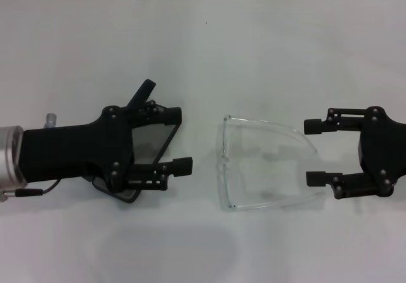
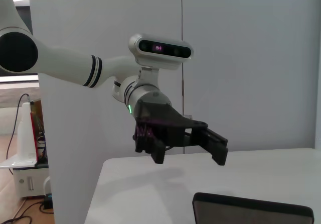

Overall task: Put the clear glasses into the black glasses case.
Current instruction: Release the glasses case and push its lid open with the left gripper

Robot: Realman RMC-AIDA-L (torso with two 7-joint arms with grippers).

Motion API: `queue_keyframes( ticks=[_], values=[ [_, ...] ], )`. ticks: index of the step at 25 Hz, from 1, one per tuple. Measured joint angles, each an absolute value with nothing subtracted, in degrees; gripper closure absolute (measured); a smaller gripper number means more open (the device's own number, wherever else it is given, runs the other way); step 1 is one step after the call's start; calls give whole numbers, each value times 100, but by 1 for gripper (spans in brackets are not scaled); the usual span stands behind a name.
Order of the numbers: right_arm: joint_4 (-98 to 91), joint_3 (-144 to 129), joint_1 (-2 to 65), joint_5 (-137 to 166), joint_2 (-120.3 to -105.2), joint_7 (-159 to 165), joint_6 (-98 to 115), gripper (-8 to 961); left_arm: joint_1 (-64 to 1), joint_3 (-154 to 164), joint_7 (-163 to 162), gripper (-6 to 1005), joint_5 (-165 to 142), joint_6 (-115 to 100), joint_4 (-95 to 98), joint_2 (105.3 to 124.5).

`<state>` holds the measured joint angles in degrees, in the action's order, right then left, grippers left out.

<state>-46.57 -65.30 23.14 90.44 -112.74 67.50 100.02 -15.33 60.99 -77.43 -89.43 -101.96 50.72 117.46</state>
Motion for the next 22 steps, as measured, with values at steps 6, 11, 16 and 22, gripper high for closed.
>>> queue_keyframes(
  ticks=[6, 11, 16, 22],
  values=[
    [-4683, -6530, 2310, 9044, -11301, 6750, 10002, 207, -1528, 6089, -7743, 135, -8931, -10195, 5072, 11751],
    [-4690, -6530, 2311, 9044, -11310, 6750, 10002, 208, -1529, 6080, -7743, 135, -8926, -10195, 5072, 11751],
    [-4667, -6530, 2312, 9036, -11316, 6750, 9961, 208, -1561, 5754, -8365, 135, -8876, -10150, 5347, 11795],
    [-4676, -6531, 2335, 9017, -11365, 6750, 9945, 208, -1761, 5351, -11316, 137, -9405, -9558, 7029, 11824]
  ],
)
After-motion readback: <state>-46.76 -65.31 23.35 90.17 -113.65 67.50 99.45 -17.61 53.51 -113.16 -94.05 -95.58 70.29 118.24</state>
